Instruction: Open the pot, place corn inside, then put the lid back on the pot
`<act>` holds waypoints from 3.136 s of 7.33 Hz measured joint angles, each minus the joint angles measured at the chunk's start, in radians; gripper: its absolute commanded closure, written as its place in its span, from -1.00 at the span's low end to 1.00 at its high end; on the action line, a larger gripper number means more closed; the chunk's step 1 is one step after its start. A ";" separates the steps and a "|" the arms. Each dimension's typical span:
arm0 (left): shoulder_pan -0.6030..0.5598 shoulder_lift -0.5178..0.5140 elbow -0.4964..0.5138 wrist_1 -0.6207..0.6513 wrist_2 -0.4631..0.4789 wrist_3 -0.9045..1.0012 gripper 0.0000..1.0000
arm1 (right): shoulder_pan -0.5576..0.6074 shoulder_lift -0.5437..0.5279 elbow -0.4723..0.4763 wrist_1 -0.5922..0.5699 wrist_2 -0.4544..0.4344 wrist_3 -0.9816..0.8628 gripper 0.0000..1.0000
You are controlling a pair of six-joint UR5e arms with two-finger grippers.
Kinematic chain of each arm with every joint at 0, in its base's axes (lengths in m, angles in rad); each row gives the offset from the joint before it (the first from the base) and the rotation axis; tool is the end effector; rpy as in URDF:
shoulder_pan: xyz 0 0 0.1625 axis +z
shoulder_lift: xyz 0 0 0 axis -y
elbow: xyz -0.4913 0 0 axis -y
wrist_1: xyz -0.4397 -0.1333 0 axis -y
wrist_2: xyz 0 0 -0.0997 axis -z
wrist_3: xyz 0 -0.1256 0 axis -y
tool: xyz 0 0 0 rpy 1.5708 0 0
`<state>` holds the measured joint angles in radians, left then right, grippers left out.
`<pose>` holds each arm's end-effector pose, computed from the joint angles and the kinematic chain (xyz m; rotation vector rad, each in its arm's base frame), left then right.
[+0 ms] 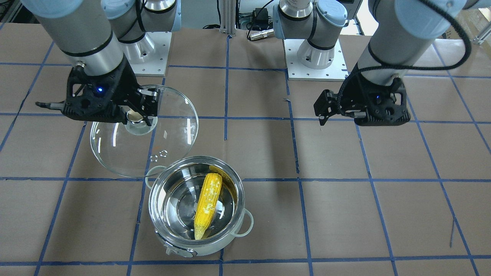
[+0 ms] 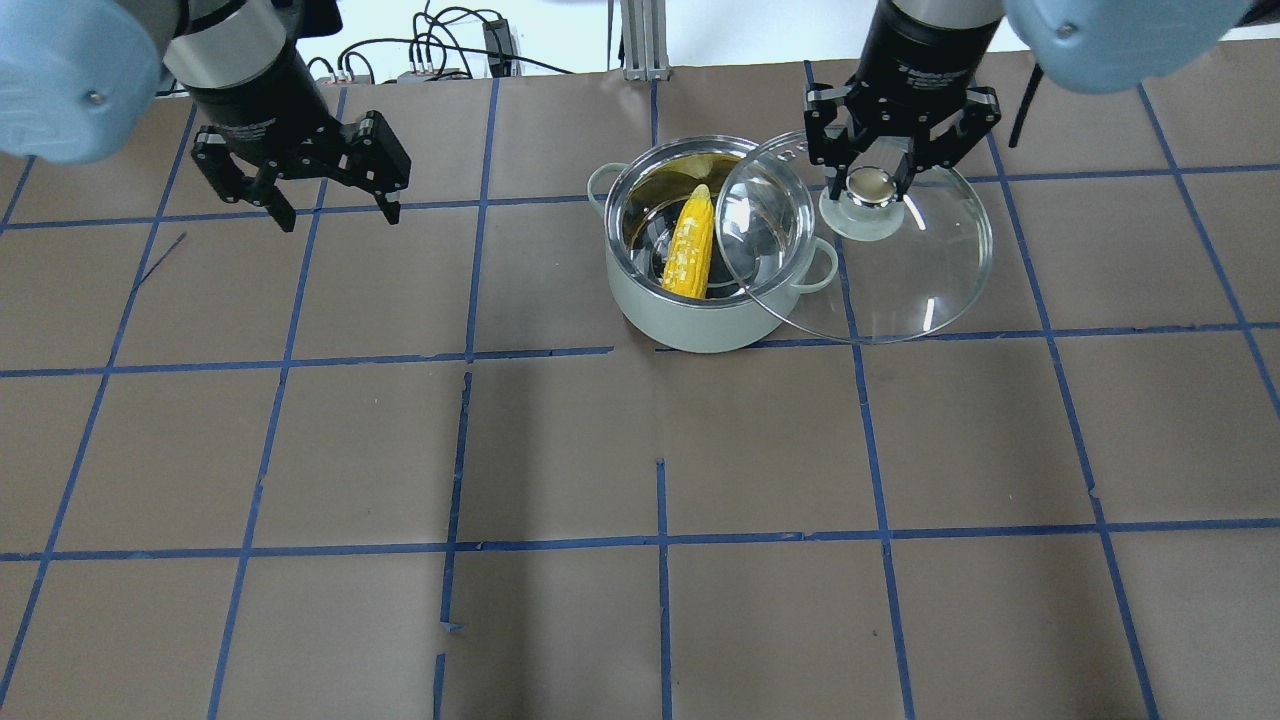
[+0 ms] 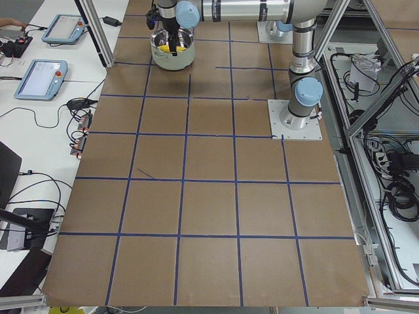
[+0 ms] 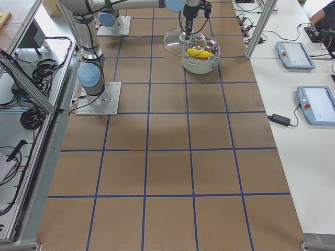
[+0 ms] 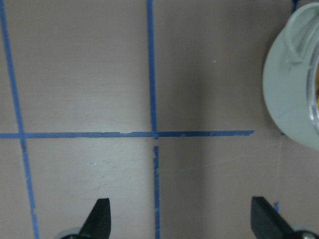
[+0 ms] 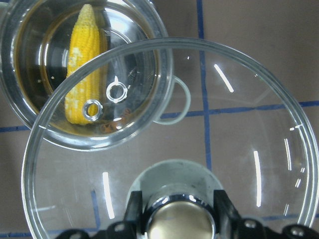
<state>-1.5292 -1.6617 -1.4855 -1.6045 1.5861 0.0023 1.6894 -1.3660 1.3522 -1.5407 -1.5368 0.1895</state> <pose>-0.1072 -0.5839 0.5199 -0.0610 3.1259 0.0620 0.2120 -0.6165 0.5225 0.1107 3.1084 0.0332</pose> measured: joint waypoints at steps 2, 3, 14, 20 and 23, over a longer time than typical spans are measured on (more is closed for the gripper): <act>-0.021 0.047 -0.005 -0.025 0.012 -0.007 -1.00 | 0.076 0.147 -0.128 -0.020 -0.002 0.045 0.09; -0.045 0.052 -0.010 -0.019 0.014 -0.003 -1.00 | 0.095 0.206 -0.167 -0.038 -0.003 0.057 0.09; 0.000 0.073 -0.028 0.016 0.000 -0.004 -1.00 | 0.127 0.368 -0.194 -0.179 -0.003 0.064 -0.25; -0.003 0.074 -0.033 0.021 -0.003 -0.004 -1.00 | 0.129 0.363 -0.198 -0.225 -0.014 0.067 -0.68; -0.003 0.074 -0.034 0.021 -0.003 -0.004 -1.00 | 0.099 0.277 -0.197 -0.208 -0.016 0.051 -1.00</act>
<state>-1.5325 -1.5876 -1.5190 -1.5830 1.5831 -0.0015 1.7886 -1.0887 1.1551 -1.7490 -1.5529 0.2404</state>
